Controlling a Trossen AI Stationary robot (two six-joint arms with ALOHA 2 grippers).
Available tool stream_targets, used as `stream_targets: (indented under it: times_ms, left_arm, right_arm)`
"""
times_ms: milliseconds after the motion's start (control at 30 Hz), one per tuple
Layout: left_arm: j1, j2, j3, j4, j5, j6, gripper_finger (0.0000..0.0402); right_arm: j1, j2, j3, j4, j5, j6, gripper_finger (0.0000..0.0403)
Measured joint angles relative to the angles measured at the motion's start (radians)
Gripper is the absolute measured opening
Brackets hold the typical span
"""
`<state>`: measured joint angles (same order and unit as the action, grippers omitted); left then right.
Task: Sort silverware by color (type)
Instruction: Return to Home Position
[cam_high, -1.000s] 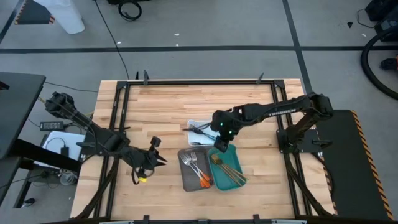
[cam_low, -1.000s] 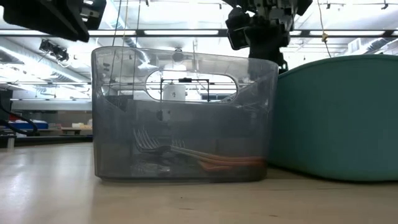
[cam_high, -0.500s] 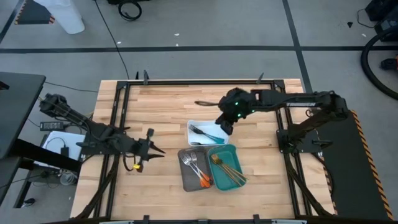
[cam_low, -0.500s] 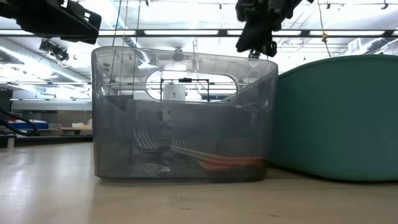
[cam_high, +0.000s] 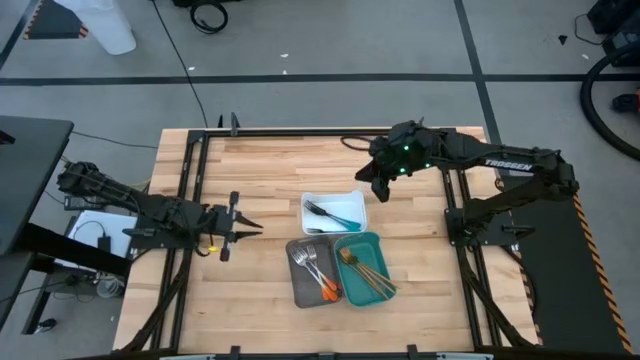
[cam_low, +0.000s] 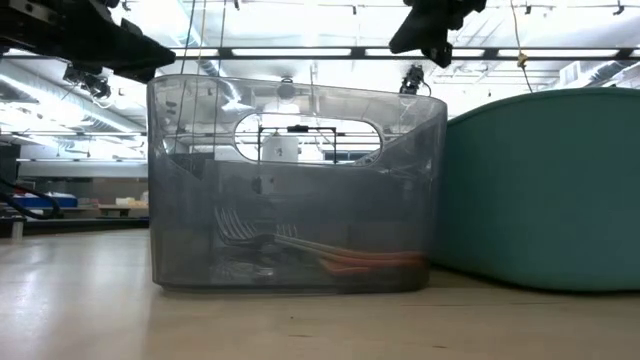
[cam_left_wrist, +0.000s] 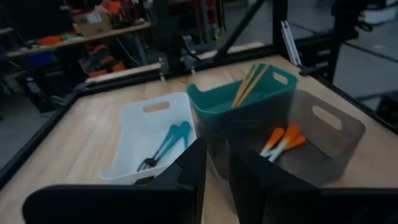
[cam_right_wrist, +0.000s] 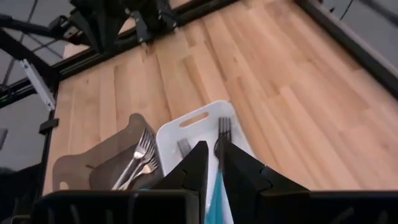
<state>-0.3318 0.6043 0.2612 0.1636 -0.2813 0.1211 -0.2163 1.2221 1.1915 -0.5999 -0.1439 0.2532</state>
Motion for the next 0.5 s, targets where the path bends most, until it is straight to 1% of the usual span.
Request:
stream_targets:
  times_ms: [200, 433, 500]
  left_arm:
    - [0.038, -0.073, -0.044, 0.033, -0.001, -0.012, 0.0068]
    - [0.039, -0.137, -0.081, 0.065, -0.002, -0.021, 0.0068]
    - [0.039, -0.149, -0.103, 0.1, -0.007, -0.027, 0.0068]
  right_arm:
    - [-0.044, -0.059, 0.0, -0.025, 0.024, -0.022, 0.0045]
    - [-0.084, -0.148, 0.0, -0.038, 0.026, -0.046, 0.0041]
    - [-0.088, -0.174, -0.003, -0.037, 0.049, -0.048, 0.0039]
